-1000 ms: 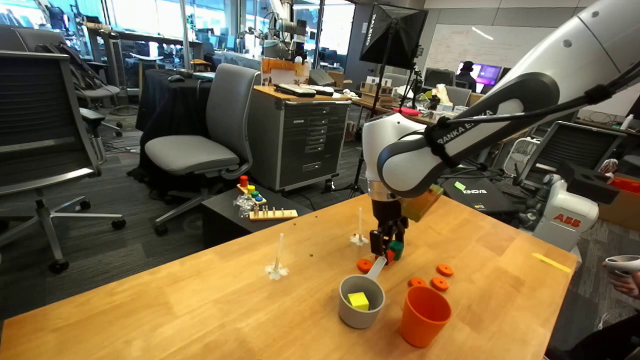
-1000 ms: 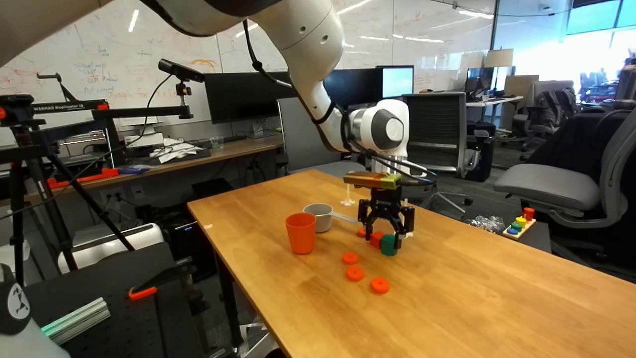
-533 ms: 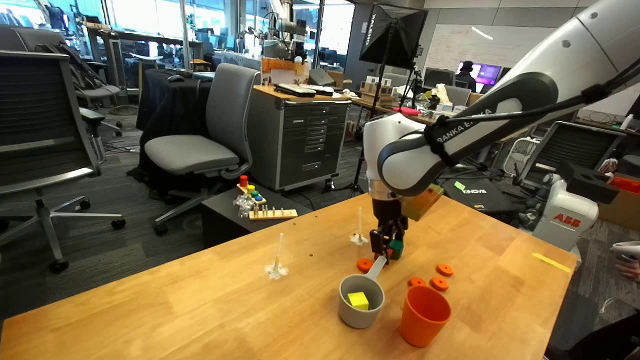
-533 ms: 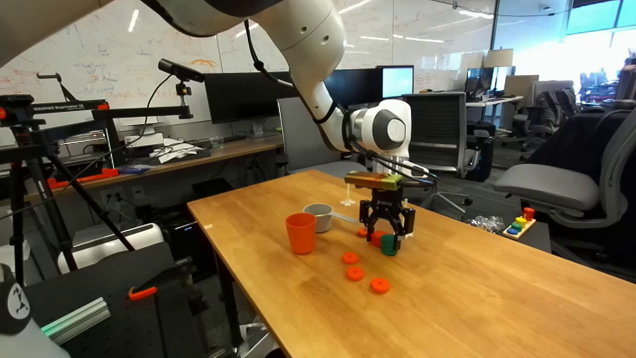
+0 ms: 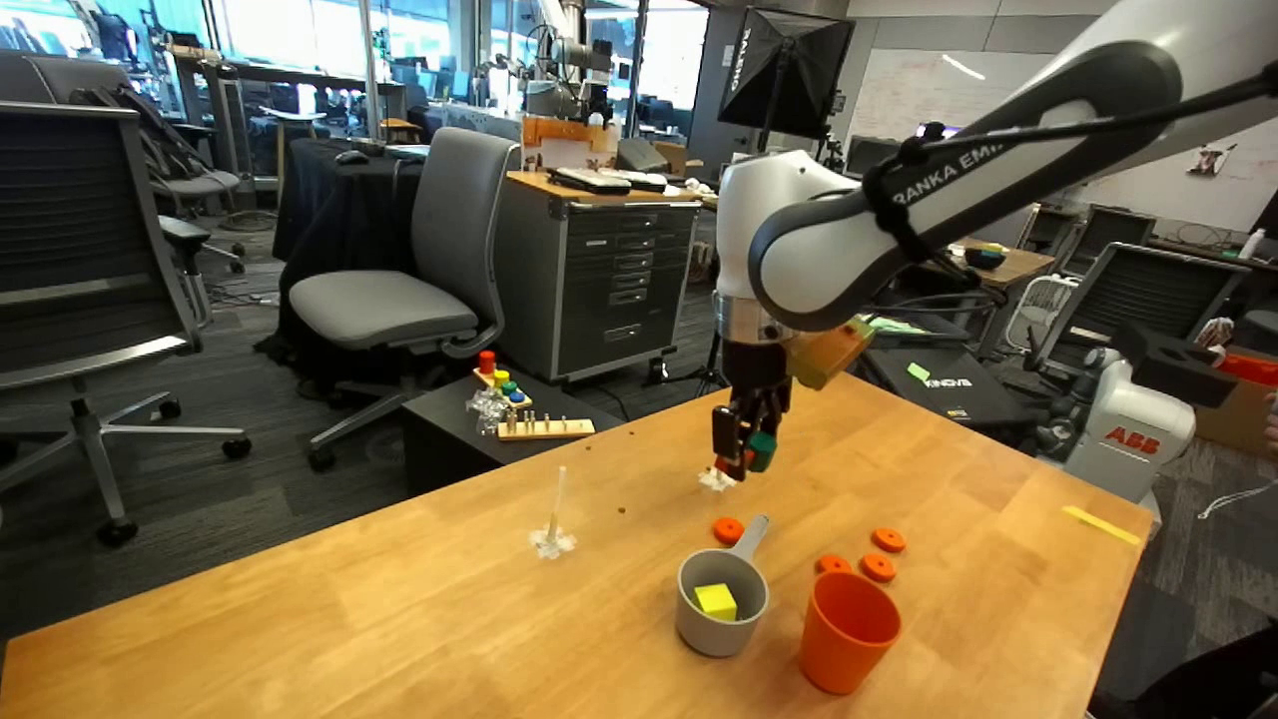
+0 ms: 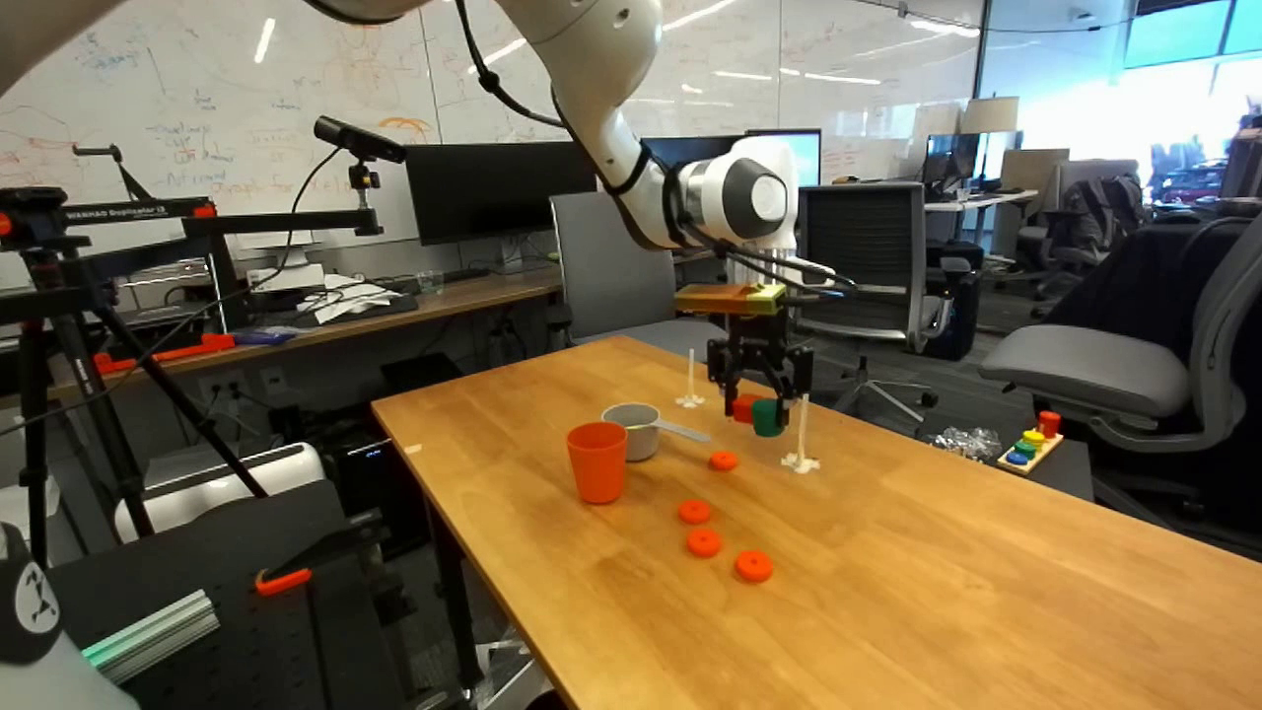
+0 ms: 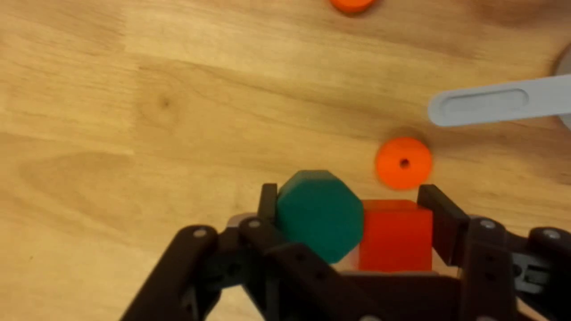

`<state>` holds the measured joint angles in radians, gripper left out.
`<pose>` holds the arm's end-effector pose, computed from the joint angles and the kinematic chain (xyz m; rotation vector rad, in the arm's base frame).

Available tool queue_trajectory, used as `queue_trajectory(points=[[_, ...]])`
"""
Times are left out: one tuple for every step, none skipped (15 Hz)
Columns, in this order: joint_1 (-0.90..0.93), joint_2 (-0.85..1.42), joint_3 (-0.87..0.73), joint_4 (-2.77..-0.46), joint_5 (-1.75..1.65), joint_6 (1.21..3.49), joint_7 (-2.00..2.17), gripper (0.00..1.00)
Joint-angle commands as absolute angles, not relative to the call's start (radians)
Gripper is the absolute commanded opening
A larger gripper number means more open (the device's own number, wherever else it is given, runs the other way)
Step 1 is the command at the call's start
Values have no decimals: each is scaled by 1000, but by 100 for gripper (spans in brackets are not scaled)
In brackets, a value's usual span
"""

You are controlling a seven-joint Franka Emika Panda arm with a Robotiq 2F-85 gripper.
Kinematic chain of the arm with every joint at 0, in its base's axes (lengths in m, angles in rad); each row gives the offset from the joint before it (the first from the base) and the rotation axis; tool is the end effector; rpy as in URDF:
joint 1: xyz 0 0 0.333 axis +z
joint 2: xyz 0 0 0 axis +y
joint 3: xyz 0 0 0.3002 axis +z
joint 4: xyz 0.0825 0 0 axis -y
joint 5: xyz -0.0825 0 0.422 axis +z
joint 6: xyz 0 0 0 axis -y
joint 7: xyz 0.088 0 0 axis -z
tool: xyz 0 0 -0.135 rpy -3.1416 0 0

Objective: Put the blocks in the grey cup

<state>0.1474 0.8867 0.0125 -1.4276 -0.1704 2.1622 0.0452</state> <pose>0.7111 0.1029 0.0877 2.9782 0.3240 -0.2072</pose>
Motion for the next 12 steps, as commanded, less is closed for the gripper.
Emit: queue_trajectory(points=[[182, 730, 33, -1549, -168, 2211, 58, 53], [188, 701, 45, -1568, -158, 2219, 61, 53], [192, 681, 61, -1584, -146, 2221, 58, 53], [203, 665, 75, -1602, -142, 2222, 59, 53], [207, 648, 88, -1628, -136, 2227, 57, 53], [214, 638, 103, -1650, -127, 2230, 55, 53], [216, 631, 116, -1673, -115, 2237, 52, 53], [220, 628, 130, -1697, -101, 2245, 50, 53], [223, 625, 141, -1722, -88, 2257, 48, 53], [227, 627, 150, -1744, -79, 2267, 48, 53], [230, 628, 157, -1766, -69, 2280, 48, 53], [232, 626, 162, -1788, -62, 2291, 48, 53]])
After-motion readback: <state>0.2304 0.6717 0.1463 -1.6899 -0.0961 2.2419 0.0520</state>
